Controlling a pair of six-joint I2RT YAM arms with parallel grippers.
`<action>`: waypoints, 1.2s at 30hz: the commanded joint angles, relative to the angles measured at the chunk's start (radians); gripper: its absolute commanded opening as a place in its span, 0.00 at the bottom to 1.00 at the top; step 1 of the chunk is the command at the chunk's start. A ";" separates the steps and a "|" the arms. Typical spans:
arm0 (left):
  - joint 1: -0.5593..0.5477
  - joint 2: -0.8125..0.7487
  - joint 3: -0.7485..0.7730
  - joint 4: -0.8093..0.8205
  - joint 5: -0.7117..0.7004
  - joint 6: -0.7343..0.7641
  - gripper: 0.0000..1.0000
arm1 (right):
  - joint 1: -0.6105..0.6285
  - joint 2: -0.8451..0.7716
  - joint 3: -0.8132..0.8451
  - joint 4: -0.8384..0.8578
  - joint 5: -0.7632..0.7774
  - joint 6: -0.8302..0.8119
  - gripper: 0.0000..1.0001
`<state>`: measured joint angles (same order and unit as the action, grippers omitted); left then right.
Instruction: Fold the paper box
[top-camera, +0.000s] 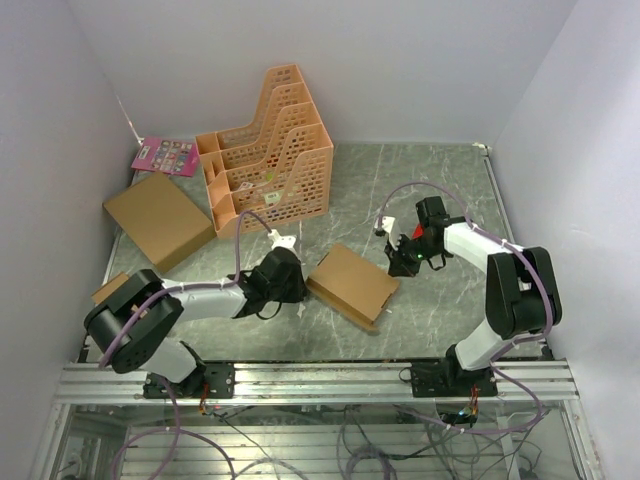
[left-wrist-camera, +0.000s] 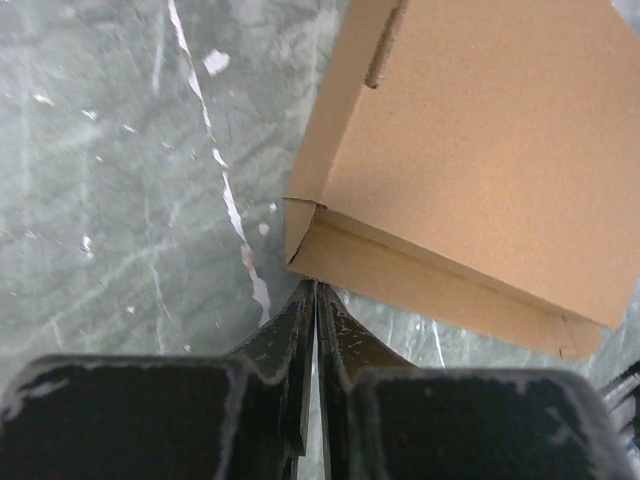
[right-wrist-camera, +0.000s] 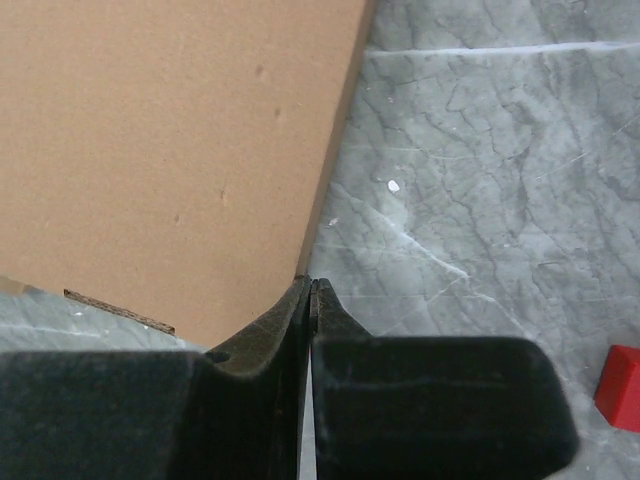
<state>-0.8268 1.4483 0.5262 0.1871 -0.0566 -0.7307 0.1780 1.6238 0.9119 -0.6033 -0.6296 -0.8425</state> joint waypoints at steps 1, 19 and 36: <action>0.028 0.028 0.052 -0.002 -0.053 0.059 0.15 | 0.001 -0.042 -0.016 -0.019 -0.025 0.009 0.03; 0.054 -0.280 -0.234 0.185 0.208 0.165 0.19 | -0.031 -0.273 -0.049 -0.199 -0.185 -0.435 0.53; 0.014 0.042 -0.018 0.113 0.023 0.073 0.13 | -0.031 -0.297 -0.072 -0.170 -0.146 -0.530 0.44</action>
<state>-0.8207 1.4376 0.4267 0.3279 0.0334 -0.6651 0.1539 1.3754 0.8627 -0.8875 -0.7868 -1.4662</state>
